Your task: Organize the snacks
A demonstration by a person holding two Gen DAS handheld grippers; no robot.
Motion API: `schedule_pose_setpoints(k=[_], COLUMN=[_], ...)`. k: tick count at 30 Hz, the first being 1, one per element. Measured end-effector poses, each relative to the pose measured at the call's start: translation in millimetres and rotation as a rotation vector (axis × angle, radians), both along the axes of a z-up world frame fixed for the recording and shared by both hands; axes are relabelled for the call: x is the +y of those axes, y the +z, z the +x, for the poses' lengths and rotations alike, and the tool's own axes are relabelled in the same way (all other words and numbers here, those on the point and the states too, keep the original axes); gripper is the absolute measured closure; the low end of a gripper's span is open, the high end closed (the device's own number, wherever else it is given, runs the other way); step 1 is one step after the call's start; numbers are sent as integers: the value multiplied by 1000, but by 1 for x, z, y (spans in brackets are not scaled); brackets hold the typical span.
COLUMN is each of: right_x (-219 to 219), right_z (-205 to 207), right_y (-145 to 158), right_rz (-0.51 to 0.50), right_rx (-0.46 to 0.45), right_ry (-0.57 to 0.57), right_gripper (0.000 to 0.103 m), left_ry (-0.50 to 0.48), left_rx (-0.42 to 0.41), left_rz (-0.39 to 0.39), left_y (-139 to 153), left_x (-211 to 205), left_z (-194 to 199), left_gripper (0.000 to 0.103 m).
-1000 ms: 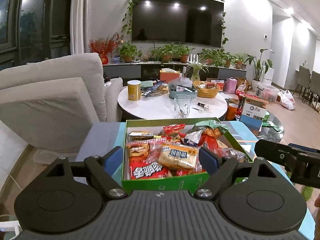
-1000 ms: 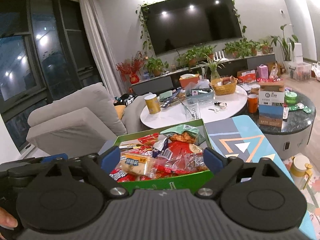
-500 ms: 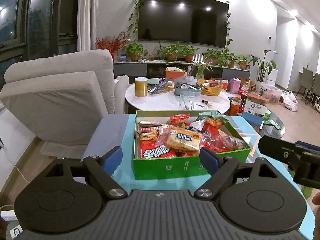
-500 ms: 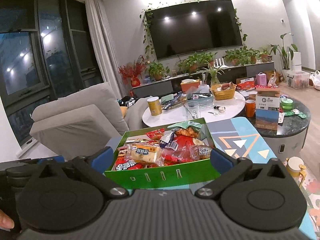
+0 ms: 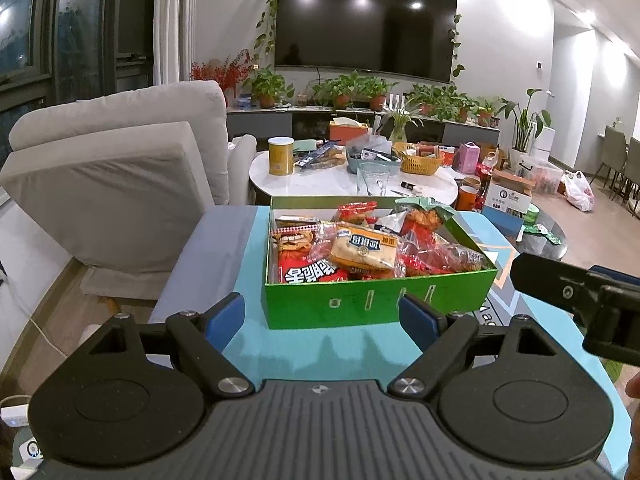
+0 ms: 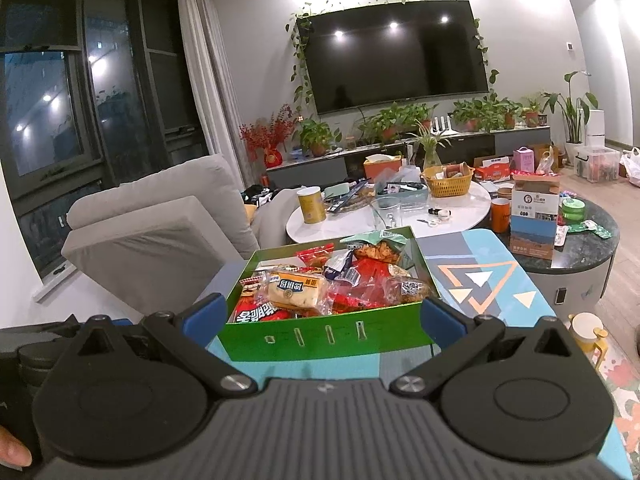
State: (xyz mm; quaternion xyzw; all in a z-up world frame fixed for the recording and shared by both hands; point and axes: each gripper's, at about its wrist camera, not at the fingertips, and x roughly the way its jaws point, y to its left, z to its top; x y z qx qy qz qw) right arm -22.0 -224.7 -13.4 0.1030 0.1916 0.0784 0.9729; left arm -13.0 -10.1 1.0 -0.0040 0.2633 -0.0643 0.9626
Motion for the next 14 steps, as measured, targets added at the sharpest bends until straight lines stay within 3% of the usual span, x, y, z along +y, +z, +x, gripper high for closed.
schedule_pose_setpoints(k=[14], right_x=[-7], right_z=[-6], right_y=[-7], right_rz=[15], right_rx=[19], right_ry=[-12], right_gripper=[47], left_ry=[0], left_rx=[14], left_rz=[-16], left_y=[-4], left_x=[-3], left_z=[2], left_gripper=[20])
